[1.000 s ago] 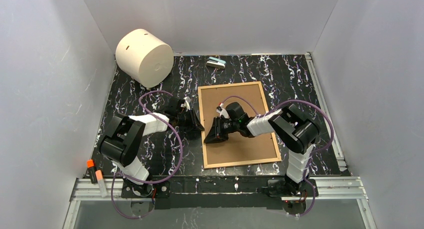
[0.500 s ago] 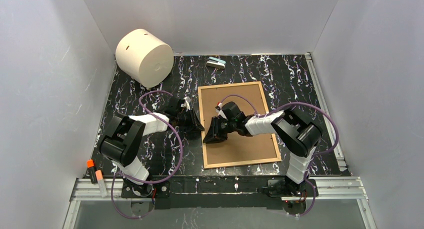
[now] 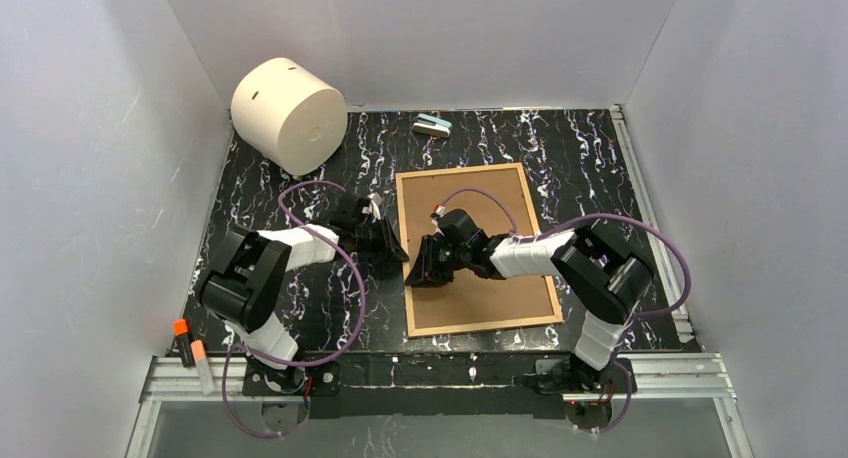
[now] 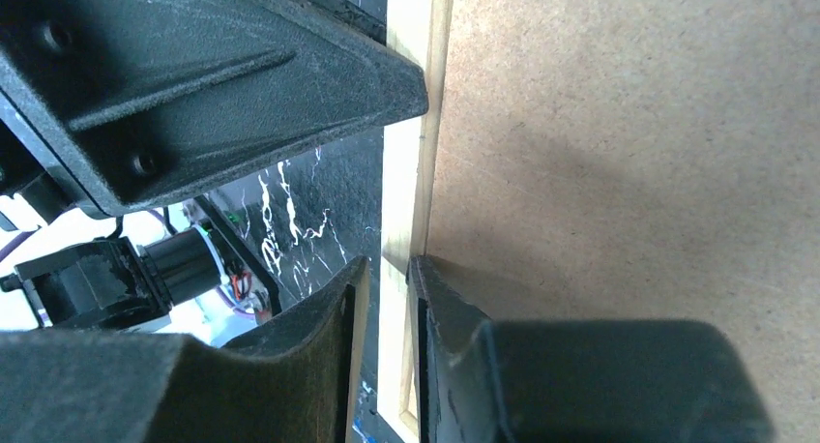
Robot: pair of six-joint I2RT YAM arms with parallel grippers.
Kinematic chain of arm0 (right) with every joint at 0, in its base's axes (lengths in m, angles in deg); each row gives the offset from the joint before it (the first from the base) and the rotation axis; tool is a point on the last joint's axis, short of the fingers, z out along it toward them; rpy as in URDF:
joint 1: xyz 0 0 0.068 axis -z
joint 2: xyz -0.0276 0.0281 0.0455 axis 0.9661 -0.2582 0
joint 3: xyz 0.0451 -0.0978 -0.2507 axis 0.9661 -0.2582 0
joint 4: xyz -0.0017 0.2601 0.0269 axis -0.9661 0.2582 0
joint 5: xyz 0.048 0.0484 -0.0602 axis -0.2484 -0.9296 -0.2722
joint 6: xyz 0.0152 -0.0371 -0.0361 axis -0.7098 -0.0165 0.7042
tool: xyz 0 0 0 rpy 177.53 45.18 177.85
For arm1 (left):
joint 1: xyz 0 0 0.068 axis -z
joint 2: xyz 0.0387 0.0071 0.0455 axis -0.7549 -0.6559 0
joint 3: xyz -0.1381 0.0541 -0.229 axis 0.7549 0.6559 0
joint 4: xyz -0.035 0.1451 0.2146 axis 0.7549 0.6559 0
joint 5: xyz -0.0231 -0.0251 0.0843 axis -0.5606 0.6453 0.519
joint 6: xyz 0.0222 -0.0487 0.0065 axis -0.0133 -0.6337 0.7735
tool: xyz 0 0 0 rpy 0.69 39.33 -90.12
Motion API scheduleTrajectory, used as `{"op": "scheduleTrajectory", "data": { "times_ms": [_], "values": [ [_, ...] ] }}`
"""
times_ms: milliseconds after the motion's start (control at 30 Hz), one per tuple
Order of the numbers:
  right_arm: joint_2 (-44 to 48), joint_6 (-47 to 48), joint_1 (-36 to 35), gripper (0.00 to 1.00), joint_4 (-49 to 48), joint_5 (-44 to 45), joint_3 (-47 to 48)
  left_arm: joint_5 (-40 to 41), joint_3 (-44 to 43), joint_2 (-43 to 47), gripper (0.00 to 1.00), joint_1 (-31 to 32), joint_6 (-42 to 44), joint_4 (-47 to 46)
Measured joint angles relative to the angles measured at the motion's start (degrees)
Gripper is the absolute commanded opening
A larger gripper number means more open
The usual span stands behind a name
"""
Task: Put the photo into the frame
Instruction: Install the photo frame at the center of the board.
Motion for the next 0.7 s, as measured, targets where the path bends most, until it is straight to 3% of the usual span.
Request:
{"op": "scheduleTrajectory", "data": {
  "times_ms": [267, 500, 700],
  "values": [
    [4.5, 1.5, -1.5, 0.4, -0.9, 7.6, -2.3, -0.3, -1.3, -1.5, 0.23, 0.4, -0.2, -0.4],
    [9.4, 5.5, 0.9, 0.42, 5.4, 12.9, -3.0, -0.2, -2.6, -2.3, 0.23, 0.7, 0.0, 0.5],
    [13.7, 7.6, 6.8, 0.46, 15.7, 13.3, -2.6, -0.3, -3.8, -2.1, 0.36, 0.8, 1.1, 2.0]
  ]
}}
